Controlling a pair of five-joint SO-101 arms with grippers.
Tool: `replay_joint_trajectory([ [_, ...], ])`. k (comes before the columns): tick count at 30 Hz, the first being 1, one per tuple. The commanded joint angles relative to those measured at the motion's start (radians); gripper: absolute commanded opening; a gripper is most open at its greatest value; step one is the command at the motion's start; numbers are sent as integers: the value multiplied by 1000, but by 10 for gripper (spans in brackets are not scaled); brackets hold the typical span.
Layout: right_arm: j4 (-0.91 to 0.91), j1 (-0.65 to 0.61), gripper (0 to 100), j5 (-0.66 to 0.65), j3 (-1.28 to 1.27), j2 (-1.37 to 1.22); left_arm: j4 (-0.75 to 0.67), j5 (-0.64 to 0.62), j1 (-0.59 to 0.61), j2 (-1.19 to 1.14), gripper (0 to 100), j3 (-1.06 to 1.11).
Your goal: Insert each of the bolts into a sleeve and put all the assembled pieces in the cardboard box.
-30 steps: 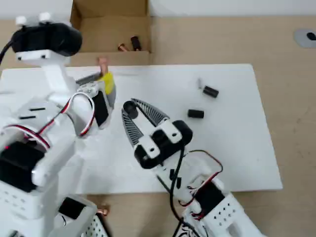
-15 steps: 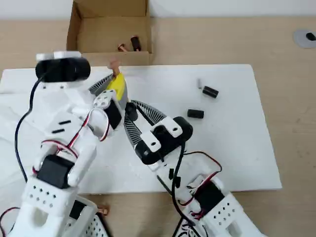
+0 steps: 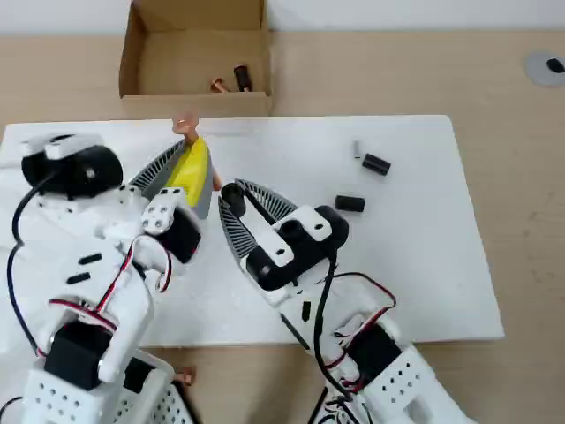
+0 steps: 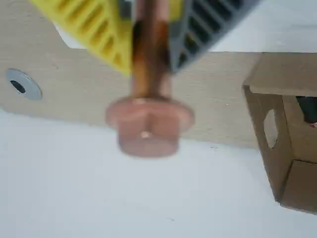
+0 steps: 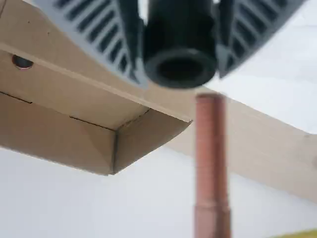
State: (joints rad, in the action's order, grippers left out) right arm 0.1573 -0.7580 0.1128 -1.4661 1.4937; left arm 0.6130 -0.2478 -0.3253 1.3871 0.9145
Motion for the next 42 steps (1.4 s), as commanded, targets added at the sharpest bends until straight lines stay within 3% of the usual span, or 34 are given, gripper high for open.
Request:
replay_joint_trajectory([
  [1, 3, -2, 9, 28, 70, 7, -71, -9, -11, 51, 5, 35],
  [8, 2, -2, 9, 34, 87, -59, -226, -3, -11, 94, 5, 140],
  [26, -5, -2, 9, 34, 153, -148, -226, 6, -44, 97, 5, 210],
  [32, -5, -2, 9, 34, 151, -148, -218, 100, -51, 97, 5, 212],
  [36, -5, -2, 9, 34, 151, -148, -210, 180, -115, 97, 5, 227],
  [42, -5, 2, 9, 34, 154, -148, -95, 199, -167, 97, 5, 193],
])
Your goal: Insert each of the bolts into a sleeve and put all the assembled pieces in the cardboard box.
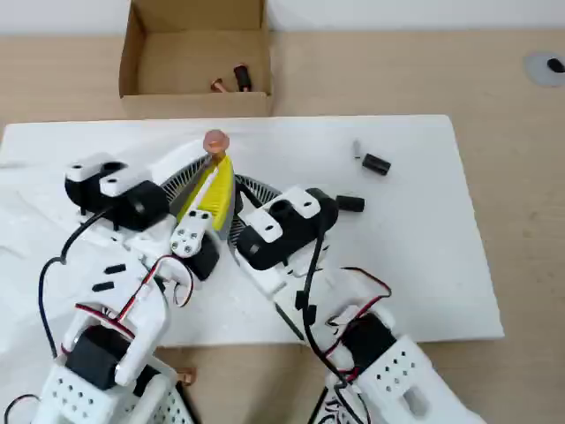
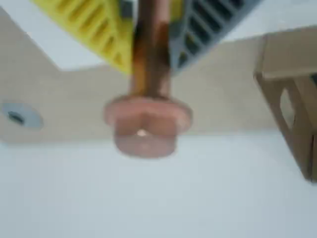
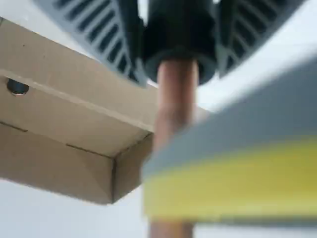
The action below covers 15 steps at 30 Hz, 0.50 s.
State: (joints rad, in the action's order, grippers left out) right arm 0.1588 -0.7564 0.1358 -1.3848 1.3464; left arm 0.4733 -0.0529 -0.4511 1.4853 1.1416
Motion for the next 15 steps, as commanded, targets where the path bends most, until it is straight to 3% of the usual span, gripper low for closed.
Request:
replay_joint_trajectory([
  [1, -6, 1, 9, 11, 73, -1, 69, 5, -41, 1, 5, -44],
  [8, -6, 1, 9, 11, 74, -1, 298, 21, -38, 56, 43, -152],
  [15, -6, 1, 9, 11, 76, -2, 384, -17, 121, 127, 189, -175],
])
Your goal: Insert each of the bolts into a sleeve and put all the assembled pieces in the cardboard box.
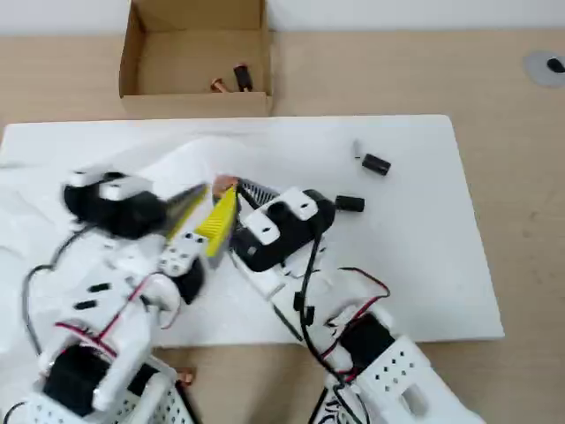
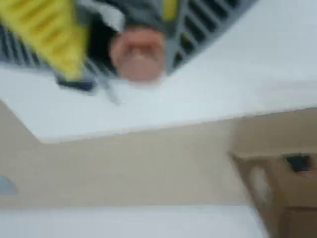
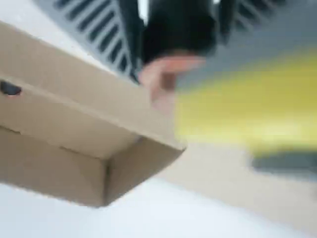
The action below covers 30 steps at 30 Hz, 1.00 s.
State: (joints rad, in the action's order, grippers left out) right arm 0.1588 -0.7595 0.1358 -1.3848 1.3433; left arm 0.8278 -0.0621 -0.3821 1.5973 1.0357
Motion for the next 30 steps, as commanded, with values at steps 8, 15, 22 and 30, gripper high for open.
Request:
replay_joint_trajectory([
  [8, -6, 104, 9, 44, 180, -82, 327, 101, 161, 8, 188, -321],
  [15, -6, 209, 9, 95, 611, -590, 351, 313, 560, 16, 188, -301],
  [22, -6, 219, 9, 87, 1072, -1125, 348, 450, 721, 18, 188, -215],
  [30, -6, 309, 9, 87, 1682, -1698, 354, 450, 787, 19, 188, -141],
])
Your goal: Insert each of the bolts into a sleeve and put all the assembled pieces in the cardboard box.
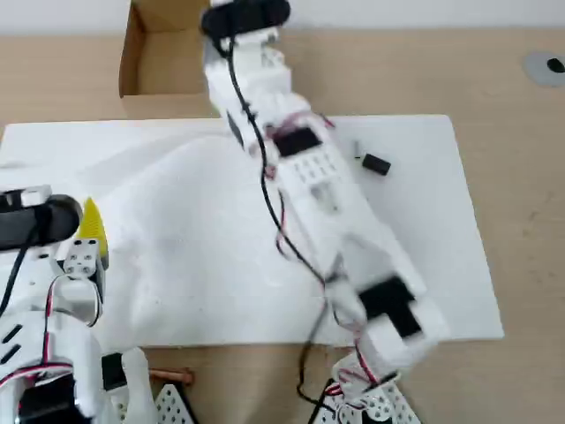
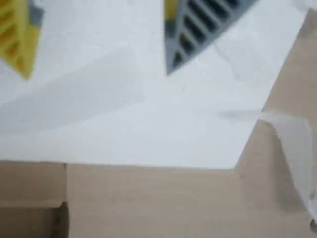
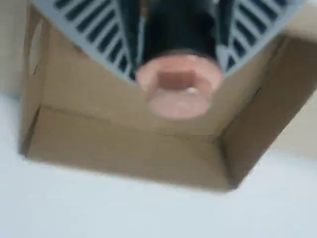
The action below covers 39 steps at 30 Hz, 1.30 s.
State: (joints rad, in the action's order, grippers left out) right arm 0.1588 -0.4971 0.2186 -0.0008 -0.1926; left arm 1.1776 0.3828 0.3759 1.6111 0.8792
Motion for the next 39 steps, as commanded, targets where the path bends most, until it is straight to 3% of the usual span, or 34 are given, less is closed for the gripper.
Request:
replay_joint_trajectory([
  [1, -6, 58, 9, 8, 377, -236, 5, 8, 37, 5, 188, 29],
  [10, 3, 81, 12, 6, 958, -802, 6, 9, 37, 5, 188, 83],
  [16, 190, 73, 12, -64, 1185, -1000, 101, 9, 17, 5, 188, 80],
  [24, 456, 48, 16, -239, 1460, -1116, 147, 9, 23, 5, 188, 43],
  [33, 827, -5, 244, -416, 1670, -1129, 238, 5, 18, -4, 193, -3],
  [39, 914, -1, 275, -422, 1669, -1067, 388, 3, 21, -5, 193, -3],
])
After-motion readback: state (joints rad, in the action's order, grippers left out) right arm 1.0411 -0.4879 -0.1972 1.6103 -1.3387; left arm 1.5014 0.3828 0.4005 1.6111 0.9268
